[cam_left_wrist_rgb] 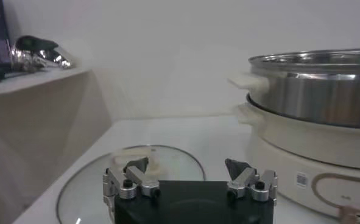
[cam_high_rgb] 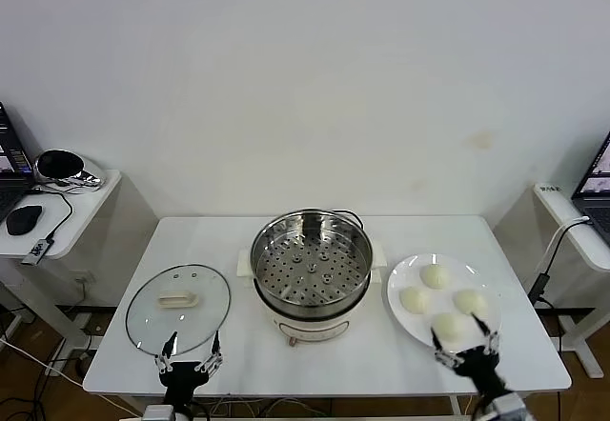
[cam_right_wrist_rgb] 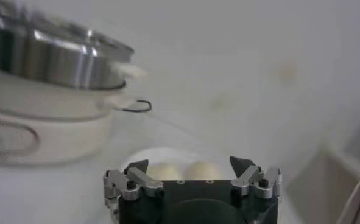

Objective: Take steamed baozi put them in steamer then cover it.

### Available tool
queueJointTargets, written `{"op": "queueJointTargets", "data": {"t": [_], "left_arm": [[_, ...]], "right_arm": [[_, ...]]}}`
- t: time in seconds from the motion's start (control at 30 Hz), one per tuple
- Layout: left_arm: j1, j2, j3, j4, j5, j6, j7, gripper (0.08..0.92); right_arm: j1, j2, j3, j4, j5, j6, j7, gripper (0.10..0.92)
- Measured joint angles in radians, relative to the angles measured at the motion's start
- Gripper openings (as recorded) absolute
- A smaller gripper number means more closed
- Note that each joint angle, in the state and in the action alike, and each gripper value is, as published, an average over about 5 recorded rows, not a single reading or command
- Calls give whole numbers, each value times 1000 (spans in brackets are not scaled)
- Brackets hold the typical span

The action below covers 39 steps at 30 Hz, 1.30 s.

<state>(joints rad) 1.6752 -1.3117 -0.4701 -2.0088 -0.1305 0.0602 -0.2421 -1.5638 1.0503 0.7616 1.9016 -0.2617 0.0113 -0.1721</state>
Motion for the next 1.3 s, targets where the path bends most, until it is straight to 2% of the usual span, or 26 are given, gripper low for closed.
{"op": "queueJointTargets", "data": {"t": [0.13,0.33,0.63,1.0,1.3], "left_arm": [[-3,7,-9,-5,4,5,-2,823],[-11,22,-28,-14,11,10,-11,823],[-10,38,-56,-21,28,21,-18,823],[-19,52,-84,-23,44,37,-19,823],[-31,67,-102,-22,46,50,-14,823]], "right_arm": [[68,-79,-4,-33,-62,-27,-60,823],[241,-241,-69,-121,-133,-66,-224,823],[589,-411,-333,-306,-130,-99,-506,823],[1042,-420,-774,-561,-90,-76,-782,823],[1268,-341,-1018,-745,-107,-60,-889,823]]}}
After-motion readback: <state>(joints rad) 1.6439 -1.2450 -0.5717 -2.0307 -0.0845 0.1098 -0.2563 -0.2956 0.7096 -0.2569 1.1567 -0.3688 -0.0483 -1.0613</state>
